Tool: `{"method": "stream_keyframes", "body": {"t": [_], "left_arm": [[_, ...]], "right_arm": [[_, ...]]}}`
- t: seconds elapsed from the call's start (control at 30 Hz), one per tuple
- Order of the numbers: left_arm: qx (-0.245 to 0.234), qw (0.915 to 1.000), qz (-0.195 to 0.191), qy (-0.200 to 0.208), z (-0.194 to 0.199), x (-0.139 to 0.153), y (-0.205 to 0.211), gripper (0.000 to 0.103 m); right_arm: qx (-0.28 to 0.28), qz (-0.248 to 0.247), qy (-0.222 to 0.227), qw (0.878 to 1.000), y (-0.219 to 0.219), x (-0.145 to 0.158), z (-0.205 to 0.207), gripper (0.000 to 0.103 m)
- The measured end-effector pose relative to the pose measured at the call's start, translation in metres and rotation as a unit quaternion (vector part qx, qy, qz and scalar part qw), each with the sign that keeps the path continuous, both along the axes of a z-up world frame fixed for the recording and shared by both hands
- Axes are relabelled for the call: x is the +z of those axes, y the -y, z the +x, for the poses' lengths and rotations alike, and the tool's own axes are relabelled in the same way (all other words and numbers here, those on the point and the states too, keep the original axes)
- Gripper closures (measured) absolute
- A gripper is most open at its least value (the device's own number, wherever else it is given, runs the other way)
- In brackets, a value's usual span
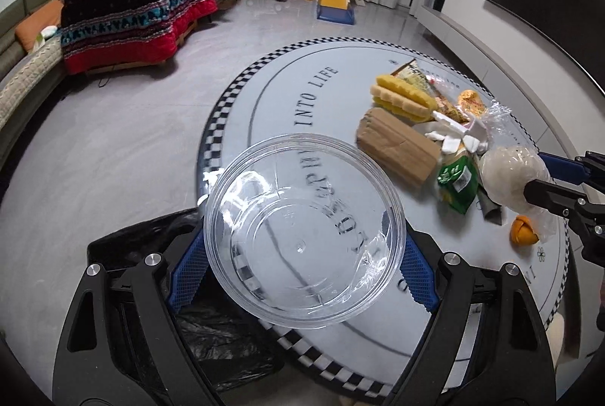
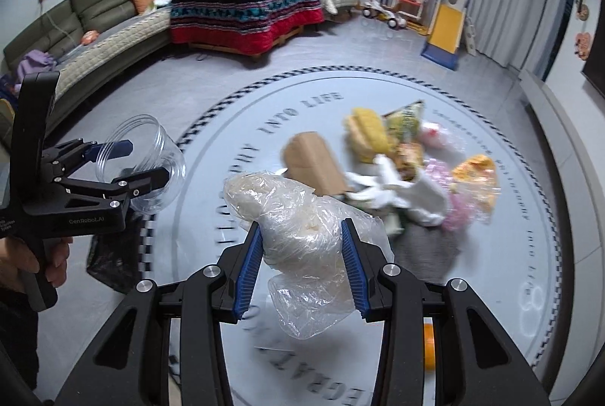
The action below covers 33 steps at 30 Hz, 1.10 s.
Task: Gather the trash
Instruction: 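Carry the bowl and bag over the black bin and open both tools, then grasp the clear plastic cup with the left tool while the right tool grasps the orange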
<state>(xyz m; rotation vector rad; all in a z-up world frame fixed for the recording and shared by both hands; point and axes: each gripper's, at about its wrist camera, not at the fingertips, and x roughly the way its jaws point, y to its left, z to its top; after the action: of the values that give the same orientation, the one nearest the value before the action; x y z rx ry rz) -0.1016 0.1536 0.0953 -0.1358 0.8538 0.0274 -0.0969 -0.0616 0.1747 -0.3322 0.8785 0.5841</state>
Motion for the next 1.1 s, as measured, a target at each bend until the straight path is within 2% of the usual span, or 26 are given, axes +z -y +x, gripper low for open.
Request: {"method": "stream_keyframes", "body": {"t": [0.27,0.5,0.57,0.6,0.63,0.7,0.8,1.1], "left_arm": [[0.079,0.9968,0.015,-0.008,-0.072,-0.022,-0.078,0.019],[0.162,0.9859,0.003,-0.041,-0.122,-0.063,-0.147,0.019],[0.18,0.9824,-0.002,-0.051,-0.132,-0.074,-0.163,0.018],[0.188,0.9804,-0.002,-0.057,-0.136,-0.078,-0.17,0.008],[0.206,0.9766,0.003,-0.06,-0.14,-0.082,-0.177,0.005],[0.23,0.9711,0.007,-0.063,-0.146,-0.086,-0.187,0.005],[0.244,0.9674,0.004,-0.068,-0.151,-0.09,-0.198,0.005],[0.224,0.9724,0.006,-0.065,-0.146,-0.087,-0.185,0.005]], "right_arm": [[0.083,0.034,-0.044,0.995,-0.095,-0.019,-0.043,0.06],[0.137,0.046,-0.083,0.986,-0.179,-0.039,-0.07,0.06],[0.137,0.046,-0.091,0.985,-0.198,-0.045,-0.073,0.054],[0.135,0.04,-0.094,0.986,-0.206,-0.05,-0.073,0.043],[0.129,0.039,-0.093,0.986,-0.213,-0.053,-0.073,0.034],[0.129,0.05,-0.103,0.985,-0.221,-0.058,-0.072,0.033],[0.127,0.051,-0.107,0.985,-0.219,-0.06,-0.072,0.033],[0.106,0.059,-0.105,0.987,-0.192,-0.058,-0.067,0.033]]}}
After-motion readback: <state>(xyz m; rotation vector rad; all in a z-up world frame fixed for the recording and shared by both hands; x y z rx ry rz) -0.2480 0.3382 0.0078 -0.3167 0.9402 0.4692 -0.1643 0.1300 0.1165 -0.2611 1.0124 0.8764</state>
